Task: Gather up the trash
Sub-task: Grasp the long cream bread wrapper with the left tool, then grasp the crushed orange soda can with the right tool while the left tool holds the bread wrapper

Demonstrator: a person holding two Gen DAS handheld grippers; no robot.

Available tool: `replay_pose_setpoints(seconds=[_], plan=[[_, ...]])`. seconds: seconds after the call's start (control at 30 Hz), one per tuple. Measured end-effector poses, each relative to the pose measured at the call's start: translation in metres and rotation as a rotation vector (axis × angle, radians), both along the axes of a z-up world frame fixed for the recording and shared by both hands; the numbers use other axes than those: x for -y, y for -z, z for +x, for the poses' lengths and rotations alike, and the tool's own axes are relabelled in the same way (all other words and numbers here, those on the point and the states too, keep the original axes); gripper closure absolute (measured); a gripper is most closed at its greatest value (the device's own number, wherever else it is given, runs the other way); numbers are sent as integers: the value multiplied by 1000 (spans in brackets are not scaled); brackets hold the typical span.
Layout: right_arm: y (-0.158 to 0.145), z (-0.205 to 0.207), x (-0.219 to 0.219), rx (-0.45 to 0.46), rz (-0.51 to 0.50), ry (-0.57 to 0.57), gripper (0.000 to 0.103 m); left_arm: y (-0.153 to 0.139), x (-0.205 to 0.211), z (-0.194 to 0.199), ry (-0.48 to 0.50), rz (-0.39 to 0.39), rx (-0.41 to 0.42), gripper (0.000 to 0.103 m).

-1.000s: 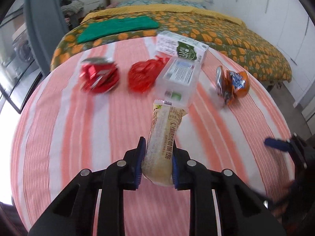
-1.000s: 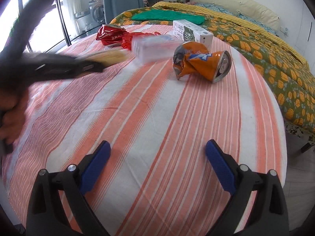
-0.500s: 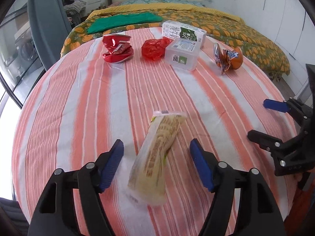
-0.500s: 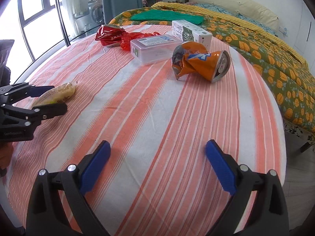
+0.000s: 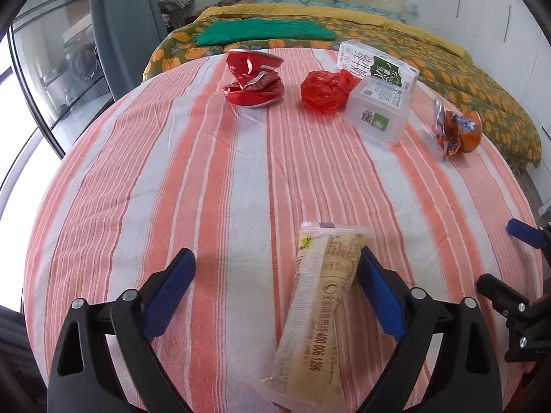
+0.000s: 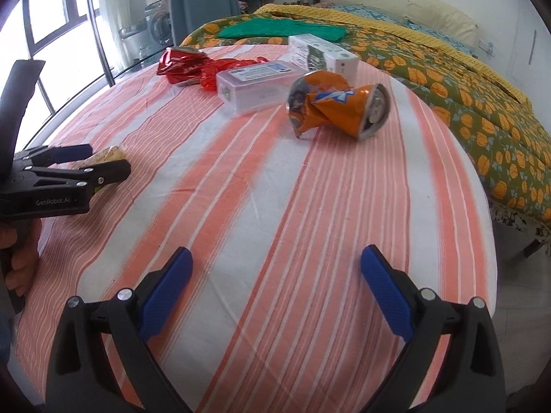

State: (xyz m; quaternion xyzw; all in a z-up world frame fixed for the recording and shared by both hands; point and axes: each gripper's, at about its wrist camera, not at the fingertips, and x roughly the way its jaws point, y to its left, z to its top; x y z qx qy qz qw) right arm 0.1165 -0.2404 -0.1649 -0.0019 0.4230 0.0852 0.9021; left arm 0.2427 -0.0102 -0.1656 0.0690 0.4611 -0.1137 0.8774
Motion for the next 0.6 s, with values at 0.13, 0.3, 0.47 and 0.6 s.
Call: replay_pose_setpoints(seconds=[0.13, 0.3, 0.47, 0.6], plan=[[-5, 10, 10, -14, 7, 75, 7, 1, -1, 0, -6, 0, -4, 8], [-39, 50, 22, 38, 70, 231, 7, 1, -1, 1, -6, -1, -4, 8], [-57, 108, 18, 25, 62, 373, 7, 1, -1, 1, -5, -2, -5, 8], [-51, 139, 12, -5, 13, 419, 7, 1, -1, 1, -5, -2, -5, 8]])
